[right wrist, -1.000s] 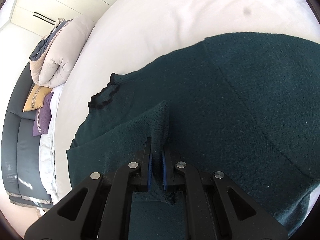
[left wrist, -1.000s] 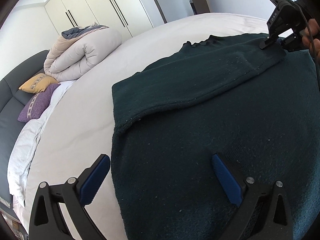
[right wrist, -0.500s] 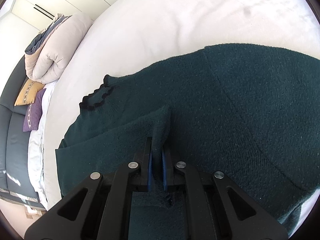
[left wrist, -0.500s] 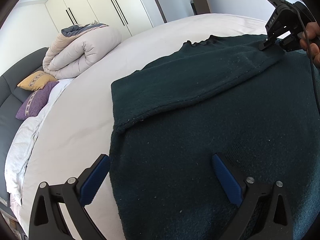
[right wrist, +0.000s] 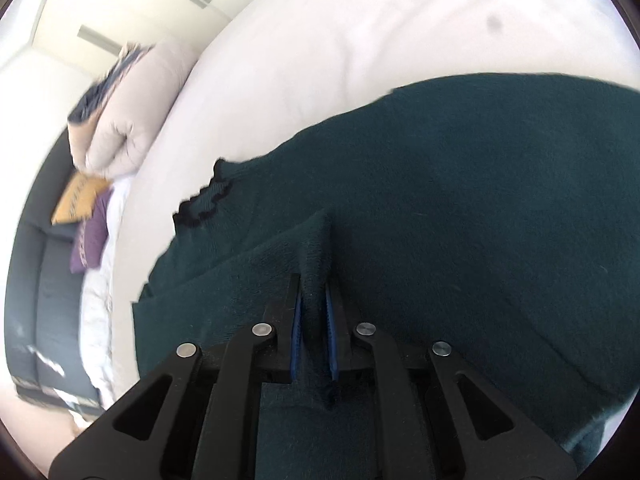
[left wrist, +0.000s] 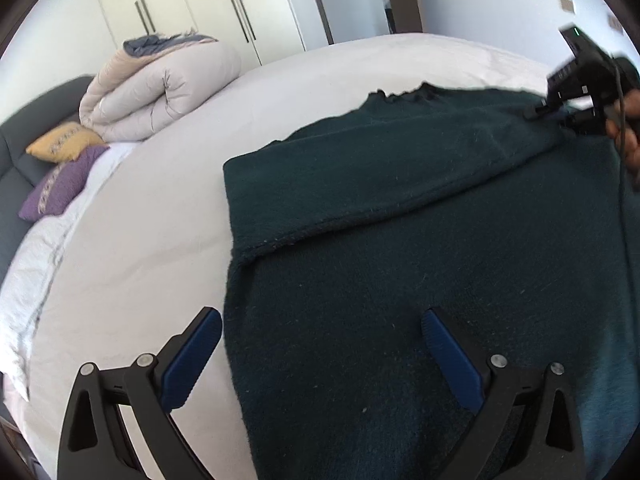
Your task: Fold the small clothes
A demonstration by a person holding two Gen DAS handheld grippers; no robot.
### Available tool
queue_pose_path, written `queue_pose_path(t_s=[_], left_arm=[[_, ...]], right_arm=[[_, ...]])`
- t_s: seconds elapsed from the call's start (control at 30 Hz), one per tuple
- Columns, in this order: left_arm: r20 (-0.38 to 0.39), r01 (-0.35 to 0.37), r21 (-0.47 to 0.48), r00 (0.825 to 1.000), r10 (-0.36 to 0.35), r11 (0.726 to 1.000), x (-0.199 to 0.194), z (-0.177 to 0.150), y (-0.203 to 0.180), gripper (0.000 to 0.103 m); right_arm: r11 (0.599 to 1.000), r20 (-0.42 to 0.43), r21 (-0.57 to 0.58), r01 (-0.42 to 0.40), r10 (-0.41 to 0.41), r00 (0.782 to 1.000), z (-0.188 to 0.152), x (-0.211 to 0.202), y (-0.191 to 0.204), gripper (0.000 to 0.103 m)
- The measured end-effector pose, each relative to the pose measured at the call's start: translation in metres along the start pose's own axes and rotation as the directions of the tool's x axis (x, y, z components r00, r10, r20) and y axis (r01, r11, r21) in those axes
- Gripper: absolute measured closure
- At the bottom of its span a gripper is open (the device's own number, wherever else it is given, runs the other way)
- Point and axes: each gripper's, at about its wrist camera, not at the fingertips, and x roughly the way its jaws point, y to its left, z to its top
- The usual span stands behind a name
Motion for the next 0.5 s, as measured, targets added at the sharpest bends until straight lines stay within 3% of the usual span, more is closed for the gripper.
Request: queue_pose_path(t_s=[0.1, 0.17, 0.3, 0.37, 0.43, 0.5], left_arm=[[0.05, 0.022, -0.059, 0.999, -0.019, 0.998, -0.02, 0.016, 0.017, 0.001], [0.075, 0.033, -0.084, 0.997, -0.026, 0.996, -0.022, 0.035, 0.028, 0.001], [0.109, 0.038, -0.108, 0.994, -0.026, 0.993, 0.003, 0.076, 0.041, 0.004], [0.056, 0.056, -0.134, 0.997, -0.049, 0.989, 0.036, 0.094, 0.047, 0.016], [-0.026, 0.075, -0.151, 0.996, -0.08, 0.986, 0.072, 0.102, 0.048, 0.038], [-0.133, 0.082, -0.184, 0.985, -0.108, 0.98, 0.105, 0.097, 0.05, 0.038]], right_arm=[[0.997, 0.075, -0.029, 0.069, -0.067, 0.995, -0.003, -0.023, 0.003, 0.091], [0.996, 0.11, -0.046, 0.075, -0.069, 0.992, -0.005, -0.036, 0.008, 0.091], [0.994, 0.096, -0.107, -0.036, 0.046, 0.994, -0.014, -0.045, 0.03, 0.091], [0.985, 0.043, -0.14, -0.1, 0.107, 0.993, -0.021, -0.035, 0.043, 0.091], [0.979, -0.01, -0.146, -0.141, 0.141, 0.99, -0.026, -0.019, 0.05, 0.091], [0.986, -0.054, -0.111, -0.128, 0.122, 0.991, -0.028, 0.002, 0.041, 0.091]])
